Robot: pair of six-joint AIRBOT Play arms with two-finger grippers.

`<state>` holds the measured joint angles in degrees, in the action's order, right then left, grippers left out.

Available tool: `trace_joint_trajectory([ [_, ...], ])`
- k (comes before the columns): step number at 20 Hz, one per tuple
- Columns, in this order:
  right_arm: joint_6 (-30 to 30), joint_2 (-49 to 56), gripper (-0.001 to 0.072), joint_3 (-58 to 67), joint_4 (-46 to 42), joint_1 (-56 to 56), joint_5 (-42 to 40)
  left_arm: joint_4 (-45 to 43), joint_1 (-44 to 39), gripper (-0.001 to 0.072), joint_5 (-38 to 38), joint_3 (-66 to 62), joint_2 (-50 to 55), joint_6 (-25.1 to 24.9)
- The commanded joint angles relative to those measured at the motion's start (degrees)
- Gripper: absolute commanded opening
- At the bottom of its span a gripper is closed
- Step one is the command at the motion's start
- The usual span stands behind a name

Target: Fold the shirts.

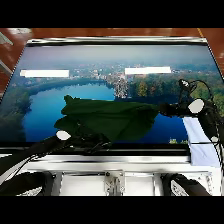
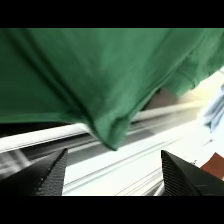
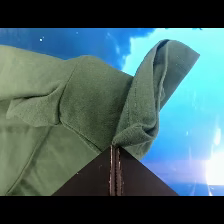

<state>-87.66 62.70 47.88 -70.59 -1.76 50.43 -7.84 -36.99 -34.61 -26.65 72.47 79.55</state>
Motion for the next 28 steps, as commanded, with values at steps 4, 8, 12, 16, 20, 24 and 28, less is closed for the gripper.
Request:
trace_joint_trajectory([
  [4, 0.1, 0.0, 0.0059, 0.0, -0.1, 0.1, 1.5, 7.6, -3.4, 0.0607, 2.6, -4.3, 5.5, -3.9],
  [8, 0.5, 0.0, 0.0059, 0.0, -0.4, 0.1, 1.5, 7.9, -3.5, 0.0124, 2.3, -4.3, 5.5, -4.5],
  [12, 0.9, 0.0, 0.0059, 0.0, -0.5, 0.1, 1.5, 7.8, -3.3, 0.0036, 1.1, -4.3, 4.7, -10.8],
  [16, 1.0, 0.0, 0.0059, 0.0, -0.3, 0.1, 1.7, 1.2, 2.7, 0.0033, 1.1, -4.7, -2.4, -11.5],
  [20, 1.2, -0.1, 0.0059, 0.2, -0.3, 0.1, 2.1, -9.5, 10.8, 0.0033, 1.1, -7.5, -13.9, -7.2],
  [24, 3.0, -3.6, 0.0057, 5.3, -0.4, 0.0, 1.8, -17.0, 21.8, 0.0032, -1.0, -18.4, -25.3, -10.0],
  [28, 9.4, -14.2, 0.0053, 19.6, -0.5, 0.0, -4.8, -17.9, 36.1, 0.0033, -5.7, -41.6, -28.9, -10.5],
])
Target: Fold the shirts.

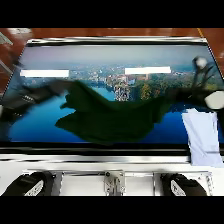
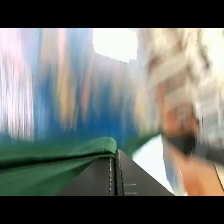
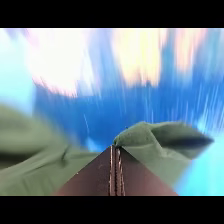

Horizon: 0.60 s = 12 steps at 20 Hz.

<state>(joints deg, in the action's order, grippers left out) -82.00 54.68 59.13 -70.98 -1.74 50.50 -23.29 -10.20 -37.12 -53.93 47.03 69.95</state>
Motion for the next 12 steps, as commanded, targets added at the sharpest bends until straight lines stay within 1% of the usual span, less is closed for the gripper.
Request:
trace_joint_trajectory([
  [1, 3.3, -9.2, 0.0052, 12.3, 0.0, 0.0, -7.9, -2.5, 12.3, 0.0034, -4.2, -21.0, -3.4, -0.9],
  [3, 2.3, -14.4, 0.0053, 18.8, 0.1, 0.0, -13.4, -2.5, 17.0, 0.0034, -4.6, -33.6, -3.4, -1.0],
  [6, 2.2, -19.7, 0.0052, 26.2, 0.4, 0.0, -15.9, -3.2, 21.3, 0.0034, -6.2, -48.1, -3.5, -2.3],
  [9, 2.1, -21.8, 0.0052, 31.4, 0.3, 0.0, -16.0, -7.1, 22.0, 0.0035, -11.7, -53.6, -4.2, -1.9],
  [11, 2.1, -22.0, 0.0052, 33.2, -0.2, 0.0, -16.0, -13.9, 22.0, 0.0034, -17.3, -53.5, -4.7, 3.7],
  [12, 2.1, -22.0, 0.0052, 33.7, -1.1, 0.0, -16.0, -18.7, 22.0, 0.0034, -20.9, -53.5, -4.7, 7.0],
])
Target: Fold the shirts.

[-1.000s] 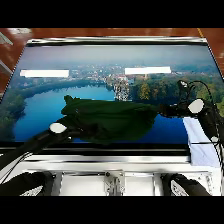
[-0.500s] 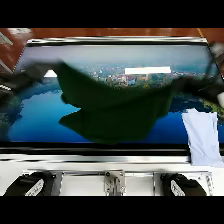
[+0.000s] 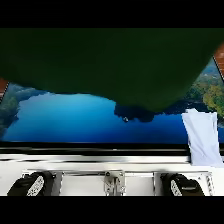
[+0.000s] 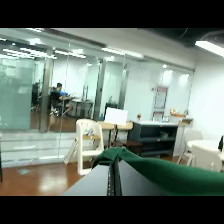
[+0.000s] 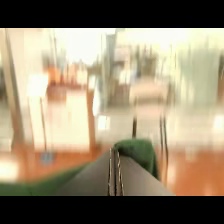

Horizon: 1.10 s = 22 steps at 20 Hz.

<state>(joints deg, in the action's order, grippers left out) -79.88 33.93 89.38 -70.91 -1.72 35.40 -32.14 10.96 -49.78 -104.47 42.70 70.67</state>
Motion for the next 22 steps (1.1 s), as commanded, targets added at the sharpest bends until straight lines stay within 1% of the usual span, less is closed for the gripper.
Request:
trace_joint_trajectory([
  [1, 0.0, -1.2, 0.0052, 3.4, -2.3, 0.0, -0.7, -14.4, 0.9, 0.0034, -11.6, -3.0, -0.2, 9.2],
  [3, 0.0, -0.2, 0.0053, 3.4, -4.7, 0.0, 0.8, -22.9, 0.9, 0.0035, -18.3, -2.6, 0.3, 13.5],
  [5, -0.1, 2.4, 0.0052, 3.4, -4.5, 0.0, 1.5, -26.8, 0.9, 0.0035, -21.9, -0.2, 0.5, 15.8],
  [8, 0.0, 9.5, 0.0053, 3.4, -2.4, 0.0, 3.2, -28.1, 0.9, 0.0034, -22.3, 7.6, 0.7, 16.2],
  [12, 0.0, 24.4, 0.0053, 3.4, 0.7, 0.0, 8.3, -31.0, 0.9, 0.0035, -22.1, 21.4, 2.8, 16.0],
  [14, 0.0, 32.6, 0.0053, 3.4, 1.5, 0.0, 8.7, -32.7, 0.9, 0.0035, -21.1, 28.0, 5.0, 16.0],
  [17, -0.1, 44.1, 0.0053, 3.4, 3.7, 0.0, 8.7, -32.2, 0.4, 0.0036, -17.1, 37.0, 9.6, 16.2],
  [20, -2.2, 53.6, 0.0053, 3.4, 9.9, 0.0, 8.8, -31.4, -1.5, 0.0036, -11.9, 43.4, 15.6, 16.2],
  [22, -3.8, 58.9, 0.0053, 3.4, 15.1, 0.0, 10.5, -29.1, -3.2, 0.0037, -8.8, 45.8, 20.7, 16.2],
])
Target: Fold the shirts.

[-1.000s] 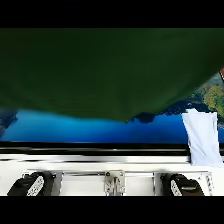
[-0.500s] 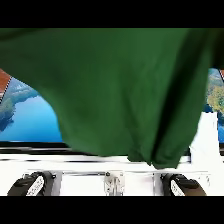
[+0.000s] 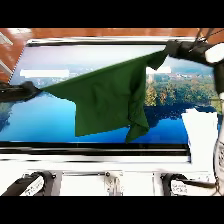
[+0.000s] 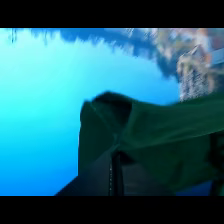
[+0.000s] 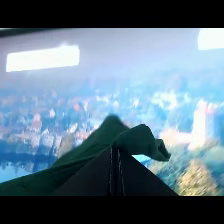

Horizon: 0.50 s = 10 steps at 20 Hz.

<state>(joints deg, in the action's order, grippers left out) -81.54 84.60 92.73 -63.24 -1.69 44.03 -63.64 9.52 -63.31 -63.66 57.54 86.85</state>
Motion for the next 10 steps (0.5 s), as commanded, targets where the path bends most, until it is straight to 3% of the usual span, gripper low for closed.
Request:
trace_joint_trajectory([
  [1, -2.5, 10.2, 0.0053, 0.0, 9.4, 0.0, 3.5, 3.6, -2.7, 0.0037, 6.3, 5.6, 8.8, 0.0],
  [5, -3.8, 13.8, 0.0071, 0.1, 12.2, 0.0, 8.7, 9.4, -4.9, 0.0041, 9.3, 5.2, 18.6, 0.0],
  [6, -3.8, 13.2, 0.0247, 0.1, 12.7, -0.1, 8.8, 9.9, -4.6, 0.0166, 9.3, 4.6, 19.8, 0.4],
  [7, -3.5, 12.3, 0.0504, 0.2, 13.4, -0.5, 9.0, 9.9, -3.8, 0.0510, 8.7, 3.7, 20.4, 2.1],
  [8, -2.2, 10.6, 0.0592, 0.2, 13.8, -1.3, 9.7, 9.9, -2.3, 0.0701, 7.1, 2.4, 20.5, 3.1],
  [10, 1.4, 6.1, 0.0591, 0.2, 11.4, -4.0, 13.5, 7.8, 2.6, 0.0701, -1.0, -1.8, 20.3, 2.1],
])
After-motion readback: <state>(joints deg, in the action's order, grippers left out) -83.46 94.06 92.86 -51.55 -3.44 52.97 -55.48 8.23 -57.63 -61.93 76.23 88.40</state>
